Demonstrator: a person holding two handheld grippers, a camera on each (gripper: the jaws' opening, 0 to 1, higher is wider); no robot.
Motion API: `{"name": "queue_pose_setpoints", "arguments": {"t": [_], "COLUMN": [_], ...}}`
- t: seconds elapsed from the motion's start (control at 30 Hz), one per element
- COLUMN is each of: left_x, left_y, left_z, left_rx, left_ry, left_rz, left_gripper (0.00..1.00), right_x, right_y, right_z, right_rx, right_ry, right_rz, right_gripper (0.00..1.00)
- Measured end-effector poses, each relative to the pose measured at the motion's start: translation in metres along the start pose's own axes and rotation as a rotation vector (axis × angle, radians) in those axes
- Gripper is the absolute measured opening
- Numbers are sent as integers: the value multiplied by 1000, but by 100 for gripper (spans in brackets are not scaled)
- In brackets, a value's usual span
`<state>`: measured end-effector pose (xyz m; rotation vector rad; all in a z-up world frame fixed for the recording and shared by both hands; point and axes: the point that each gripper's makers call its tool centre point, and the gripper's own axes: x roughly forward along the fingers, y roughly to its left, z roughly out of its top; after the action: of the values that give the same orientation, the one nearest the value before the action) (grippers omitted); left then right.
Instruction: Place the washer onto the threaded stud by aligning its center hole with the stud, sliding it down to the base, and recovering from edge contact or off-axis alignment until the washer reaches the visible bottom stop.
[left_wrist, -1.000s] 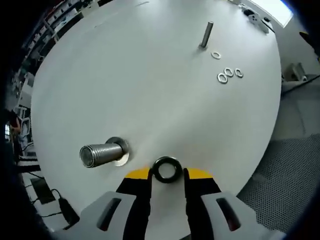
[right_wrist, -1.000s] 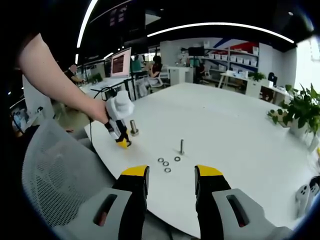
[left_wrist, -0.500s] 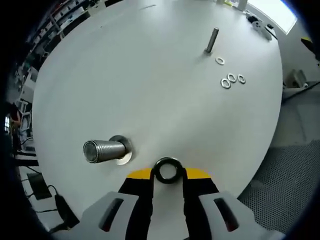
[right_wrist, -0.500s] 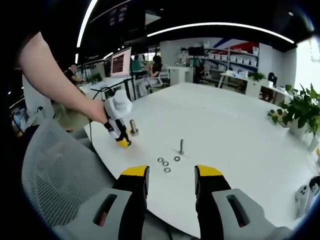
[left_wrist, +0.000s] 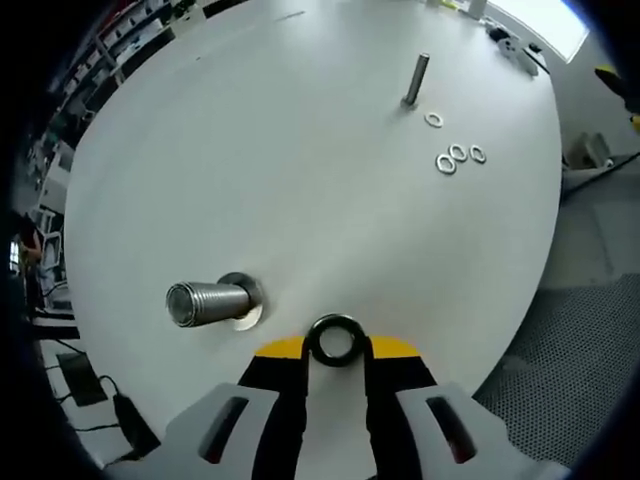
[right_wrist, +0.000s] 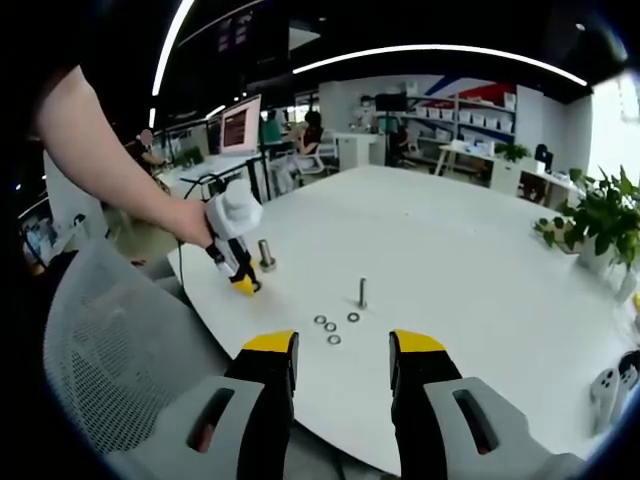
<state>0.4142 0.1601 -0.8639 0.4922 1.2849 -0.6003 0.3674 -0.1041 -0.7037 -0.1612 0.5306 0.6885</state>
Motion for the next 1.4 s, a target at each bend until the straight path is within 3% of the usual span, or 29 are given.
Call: {"name": "queue_pose_setpoints", "arguments": {"t": [0.4,0.97,1.1,1.4], "left_x": [-20,-62,-73,-77], "left_y": [10,30,29,39], "left_z": [6,29,32,37], "left_rx": [19,68,72,96], "left_ry": [-32,-109,-108,-102], "left_rz": [20,66,75,101], "left_gripper": [19,19,19,19], "right_x": [0,0,0,0], "right_y": [-1,1,2,2], "right_z": [1,0,1,0], "right_rx": [4,3,2,0], "right_ry": [-3,-2,-2,2], "right_rz": [0,8,10,13], "right_gripper": [38,38,38,38]}}
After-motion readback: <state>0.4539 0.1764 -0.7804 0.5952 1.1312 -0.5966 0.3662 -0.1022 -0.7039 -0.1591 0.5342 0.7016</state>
